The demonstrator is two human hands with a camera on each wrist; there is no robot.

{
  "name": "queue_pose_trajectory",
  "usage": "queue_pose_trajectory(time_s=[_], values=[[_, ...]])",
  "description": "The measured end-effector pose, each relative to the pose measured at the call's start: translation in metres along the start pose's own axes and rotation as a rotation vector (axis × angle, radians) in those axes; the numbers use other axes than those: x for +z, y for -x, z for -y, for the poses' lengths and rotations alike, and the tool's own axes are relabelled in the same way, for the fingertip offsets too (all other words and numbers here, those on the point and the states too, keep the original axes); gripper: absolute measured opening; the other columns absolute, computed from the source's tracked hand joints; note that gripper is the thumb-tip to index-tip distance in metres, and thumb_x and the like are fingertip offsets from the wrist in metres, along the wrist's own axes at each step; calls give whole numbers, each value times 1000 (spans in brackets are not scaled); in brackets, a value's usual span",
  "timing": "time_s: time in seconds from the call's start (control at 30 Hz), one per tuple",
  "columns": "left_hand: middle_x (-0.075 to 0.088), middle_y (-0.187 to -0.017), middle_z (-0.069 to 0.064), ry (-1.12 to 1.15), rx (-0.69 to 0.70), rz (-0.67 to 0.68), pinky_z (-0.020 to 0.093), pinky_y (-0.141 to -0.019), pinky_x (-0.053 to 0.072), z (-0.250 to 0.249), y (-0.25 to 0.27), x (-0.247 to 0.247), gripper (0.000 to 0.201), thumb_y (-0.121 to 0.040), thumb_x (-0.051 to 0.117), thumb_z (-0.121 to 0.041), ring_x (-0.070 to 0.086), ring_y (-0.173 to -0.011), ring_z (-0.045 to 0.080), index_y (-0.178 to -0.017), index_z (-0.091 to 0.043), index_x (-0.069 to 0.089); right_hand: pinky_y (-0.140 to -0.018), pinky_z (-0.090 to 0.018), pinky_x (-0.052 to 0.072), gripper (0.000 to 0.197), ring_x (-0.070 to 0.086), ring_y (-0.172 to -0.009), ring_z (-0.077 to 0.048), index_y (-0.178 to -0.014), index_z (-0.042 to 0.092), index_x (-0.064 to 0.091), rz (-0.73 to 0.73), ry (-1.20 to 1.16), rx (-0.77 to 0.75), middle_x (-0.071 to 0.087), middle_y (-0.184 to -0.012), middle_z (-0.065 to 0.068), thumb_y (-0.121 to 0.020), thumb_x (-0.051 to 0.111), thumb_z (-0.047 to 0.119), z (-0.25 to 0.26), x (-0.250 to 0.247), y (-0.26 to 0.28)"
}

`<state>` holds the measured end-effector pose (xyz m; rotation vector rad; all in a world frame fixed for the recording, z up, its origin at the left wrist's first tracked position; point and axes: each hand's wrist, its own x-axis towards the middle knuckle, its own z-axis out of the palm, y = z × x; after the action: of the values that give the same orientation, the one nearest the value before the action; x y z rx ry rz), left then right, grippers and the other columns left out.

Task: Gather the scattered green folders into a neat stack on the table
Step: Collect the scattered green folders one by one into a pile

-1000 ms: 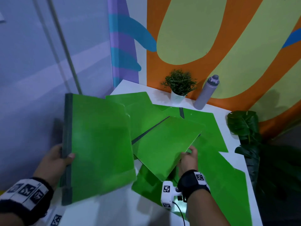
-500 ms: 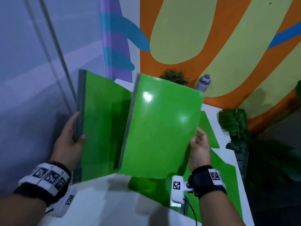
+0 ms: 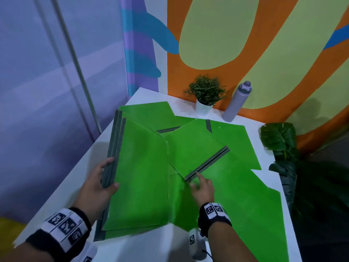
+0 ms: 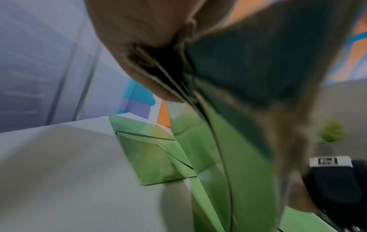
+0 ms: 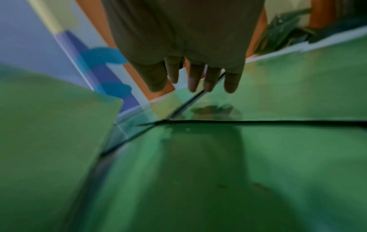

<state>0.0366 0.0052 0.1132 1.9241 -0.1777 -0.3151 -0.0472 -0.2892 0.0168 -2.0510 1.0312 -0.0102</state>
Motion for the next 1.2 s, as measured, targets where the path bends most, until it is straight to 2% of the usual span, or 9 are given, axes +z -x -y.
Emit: queue_pose_trajectory(time_s=[0.1, 0.2, 0.37, 0.47, 0.7, 0.83, 0.93, 1.0, 1.2], values=[[50, -134, -1, 24, 11, -54, 34, -83, 45, 6, 1, -7, 70, -83, 65, 2, 53, -111, 23, -113, -58, 45, -113, -59, 16, 81, 12, -144, -31, -147, 39, 14, 81, 287, 4, 12, -158, -2, -84, 60, 16, -25, 2, -8], [46, -133, -5, 74, 10, -64, 37, -91, 41, 9, 1, -10, 70, -84, 62, 5, 48, -114, 20, -107, -60, 47, -111, -62, 3, 93, -3, -146, -28, -145, 43, 16, 177, 433, -20, 2, -159, 5, -77, 59, -2, -41, 9, -4], [41, -138, -8, 155, -38, -24, 43, -102, 35, 11, 0, -5, 65, -86, 59, 5, 40, -123, 20, -110, -55, 51, -108, -68, 13, 74, 14, -144, -25, -138, 39, 35, 122, 539, 74, 21, -154, 3, -77, 64, 10, -68, -18, 0], [39, -143, -7, 181, -38, -3, 45, -107, 33, 11, 0, 1, 67, -86, 59, 5, 36, -130, 18, -108, -57, 52, -110, -65, 17, 75, 24, -140, -30, -142, 35, 26, 17, 500, 124, 27, -150, -6, -79, 65, 32, -69, -31, 2], [38, -141, -10, 207, -54, 35, 43, -110, 28, 8, 6, 10, 66, -86, 57, 8, 29, -130, 10, -108, -55, 53, -106, -72, 16, 77, -3, -142, -46, -144, 51, 0, 194, 619, 38, -13, -159, -10, -90, 52, 34, -64, -13, 1], [36, -144, -8, 213, -49, 18, 44, -111, 27, 0, 6, 6, 64, -86, 56, 8, 29, -132, 13, -107, -52, 53, -104, -63, 33, 93, 16, -140, -43, -141, 53, -3, 148, 641, -70, 7, -156, -19, -85, 39, -9, -72, -10, 3], [38, -147, -2, 189, -49, -4, 45, -110, 29, 0, 0, 0, 65, -87, 57, 4, 36, -130, 18, -105, -58, 55, -90, -37, 53, 65, 60, -104, -25, -143, 32, 29, 43, 534, -90, 48, -132, -15, -89, 43, -2, -66, -27, -1], [41, -148, 4, 182, -53, -16, 48, -110, 32, 1, -7, -2, 64, -88, 57, 2, 42, -130, 27, -105, -60, 57, -81, -27, 56, 49, 63, -87, -17, -128, 16, 51, -76, 500, -78, 54, -124, -9, -85, 50, -6, -57, -41, -7], [44, -145, 7, 197, -36, -34, 50, -112, 32, -2, -21, 1, 65, -87, 57, 4, 42, -132, 33, -101, -59, 60, -91, -44, 51, 33, 57, -104, -30, -123, 8, 50, -50, 381, 114, 53, -121, -13, -90, 49, 13, -35, -39, -15]])
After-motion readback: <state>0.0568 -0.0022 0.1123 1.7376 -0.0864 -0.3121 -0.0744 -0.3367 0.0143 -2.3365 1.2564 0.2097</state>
